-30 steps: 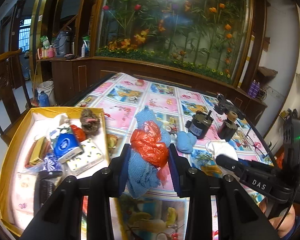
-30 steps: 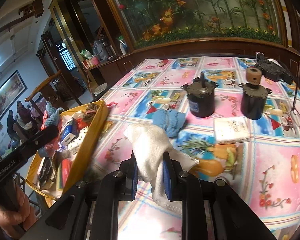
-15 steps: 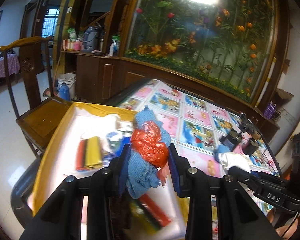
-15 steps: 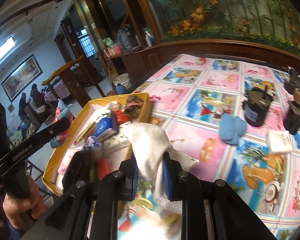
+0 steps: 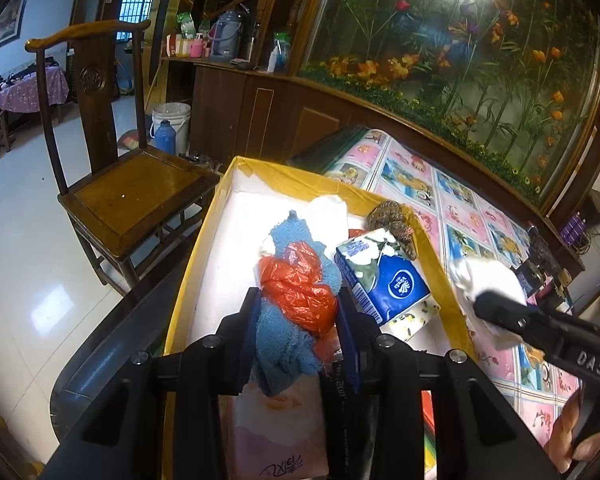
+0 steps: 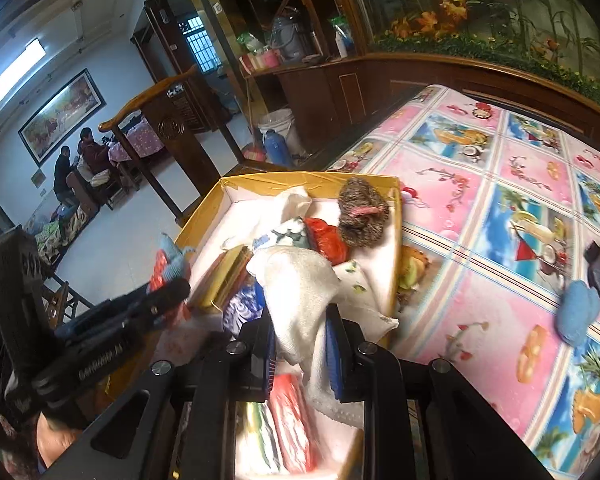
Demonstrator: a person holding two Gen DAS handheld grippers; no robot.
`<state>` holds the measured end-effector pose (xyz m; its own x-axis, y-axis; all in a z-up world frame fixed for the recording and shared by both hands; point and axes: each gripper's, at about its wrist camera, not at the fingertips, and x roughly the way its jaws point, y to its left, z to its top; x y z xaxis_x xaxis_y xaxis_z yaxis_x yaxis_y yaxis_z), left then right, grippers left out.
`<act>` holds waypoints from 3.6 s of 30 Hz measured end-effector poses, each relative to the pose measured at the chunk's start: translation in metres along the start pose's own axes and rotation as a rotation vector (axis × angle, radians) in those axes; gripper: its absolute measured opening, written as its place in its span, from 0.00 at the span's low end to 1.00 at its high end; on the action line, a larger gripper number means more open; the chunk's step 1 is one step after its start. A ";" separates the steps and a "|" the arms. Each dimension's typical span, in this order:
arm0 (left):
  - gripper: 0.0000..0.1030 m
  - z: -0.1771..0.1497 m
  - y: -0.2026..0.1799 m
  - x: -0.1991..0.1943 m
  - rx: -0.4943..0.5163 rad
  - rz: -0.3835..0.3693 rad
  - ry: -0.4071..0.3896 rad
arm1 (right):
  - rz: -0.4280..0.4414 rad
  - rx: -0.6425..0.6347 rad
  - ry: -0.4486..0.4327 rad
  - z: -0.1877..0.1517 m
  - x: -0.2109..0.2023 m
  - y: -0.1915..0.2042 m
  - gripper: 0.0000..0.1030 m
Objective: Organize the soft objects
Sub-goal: 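Carry the blue knit bundle and white towel over the tray with both grippers, then open both grippers to drop the knit bundle and towel into the tray, then move both grippers back toward the remaining items on the table, then grasp the blue knit glove with the left gripper while the right gripper grasps the white Face tissue pack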
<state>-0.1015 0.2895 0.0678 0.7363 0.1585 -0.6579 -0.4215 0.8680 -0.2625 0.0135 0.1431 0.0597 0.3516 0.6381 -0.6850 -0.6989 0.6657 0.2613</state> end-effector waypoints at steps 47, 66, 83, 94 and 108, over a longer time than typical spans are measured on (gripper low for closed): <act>0.53 -0.033 -0.108 -0.029 0.194 -0.090 0.000 | 0.036 0.082 -0.085 -0.069 -0.094 -0.108 0.54; 0.63 -0.085 -0.225 -0.003 0.399 -0.163 0.119 | -0.113 0.371 -0.169 -0.110 -0.179 -0.280 0.54; 0.80 -0.033 -0.304 0.085 0.341 -0.220 0.222 | -0.044 0.546 -0.257 -0.116 -0.214 -0.306 0.63; 0.34 -0.049 -0.324 0.133 0.341 -0.142 0.207 | -0.048 0.543 -0.228 -0.117 -0.206 -0.308 0.66; 0.34 -0.069 -0.291 0.092 0.352 -0.214 0.057 | -0.373 0.344 -0.064 -0.097 -0.126 -0.295 0.80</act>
<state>0.0526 0.0191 0.0349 0.7528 -0.0608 -0.6554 -0.0478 0.9881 -0.1465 0.1151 -0.1711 0.0028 0.5832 0.3483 -0.7339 -0.2773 0.9345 0.2232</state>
